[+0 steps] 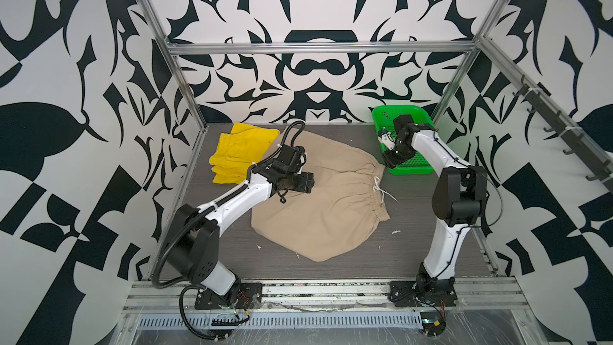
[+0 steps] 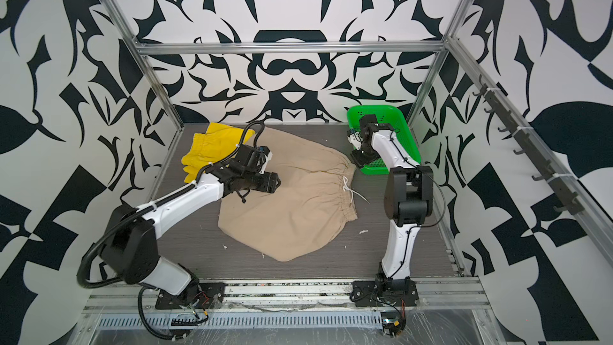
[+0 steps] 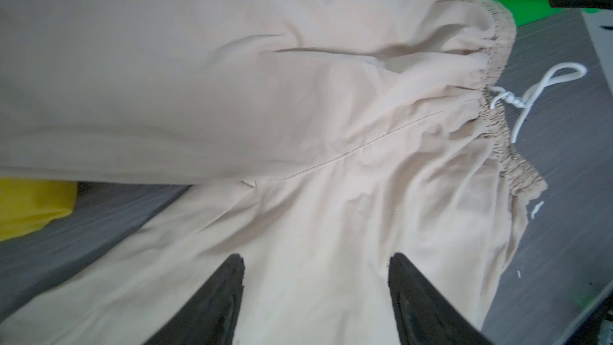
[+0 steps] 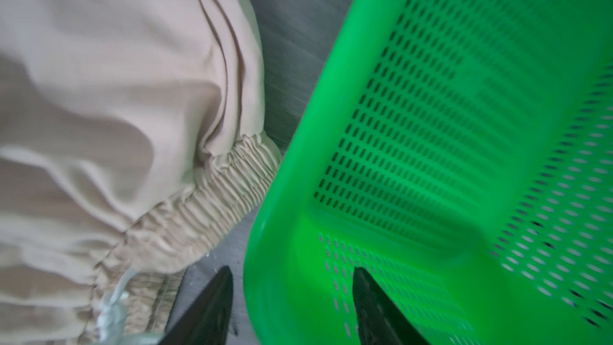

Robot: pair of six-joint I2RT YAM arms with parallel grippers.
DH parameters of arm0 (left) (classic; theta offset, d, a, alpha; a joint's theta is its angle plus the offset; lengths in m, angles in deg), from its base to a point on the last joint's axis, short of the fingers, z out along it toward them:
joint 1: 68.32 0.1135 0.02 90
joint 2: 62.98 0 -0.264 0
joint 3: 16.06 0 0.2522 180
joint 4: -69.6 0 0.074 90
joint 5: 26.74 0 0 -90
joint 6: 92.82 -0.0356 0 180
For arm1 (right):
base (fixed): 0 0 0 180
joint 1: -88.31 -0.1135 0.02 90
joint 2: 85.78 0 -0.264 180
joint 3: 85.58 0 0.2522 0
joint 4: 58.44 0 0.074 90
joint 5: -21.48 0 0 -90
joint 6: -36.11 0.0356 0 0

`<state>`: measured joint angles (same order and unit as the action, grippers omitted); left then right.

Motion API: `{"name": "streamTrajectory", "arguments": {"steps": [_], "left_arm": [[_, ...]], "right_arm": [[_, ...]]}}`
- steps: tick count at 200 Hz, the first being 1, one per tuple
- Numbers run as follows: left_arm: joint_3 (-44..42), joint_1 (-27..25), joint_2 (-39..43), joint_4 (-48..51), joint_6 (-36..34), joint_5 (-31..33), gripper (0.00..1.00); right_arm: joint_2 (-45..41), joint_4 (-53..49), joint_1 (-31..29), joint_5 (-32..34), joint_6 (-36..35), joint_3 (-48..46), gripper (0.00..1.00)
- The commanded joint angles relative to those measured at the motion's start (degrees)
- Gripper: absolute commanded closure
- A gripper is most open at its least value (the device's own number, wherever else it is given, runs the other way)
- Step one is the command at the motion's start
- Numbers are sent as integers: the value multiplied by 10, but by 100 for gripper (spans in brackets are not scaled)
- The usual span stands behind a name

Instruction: Fold and stack the shorts

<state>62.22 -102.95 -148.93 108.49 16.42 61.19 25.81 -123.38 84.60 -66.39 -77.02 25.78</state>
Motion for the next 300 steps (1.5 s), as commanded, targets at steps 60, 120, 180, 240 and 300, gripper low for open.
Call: {"name": "streamTrajectory", "arguments": {"steps": [60, 120, 180, 240, 300], "left_arm": [[-164, 72, 216, 128, 291, 4, 22], [-246, 144, 324, 203, 381, 7, 19], [-312, 206, 319, 133, 375, -19, 19], [-326, 207, 260, 78, 359, -32, 21], [-335, 207, 219, 40, 340, -27, 28]], "right_arm": [[-319, 67, -4, -149, 281, -233, 33], [-356, 91, -2, -208, 428, -425, 32], [-299, 131, -2, -243, 452, -464, 31], [-276, 134, -5, -185, 454, -500, 31], [-247, 193, -5, -216, 455, -522, 39]]}}
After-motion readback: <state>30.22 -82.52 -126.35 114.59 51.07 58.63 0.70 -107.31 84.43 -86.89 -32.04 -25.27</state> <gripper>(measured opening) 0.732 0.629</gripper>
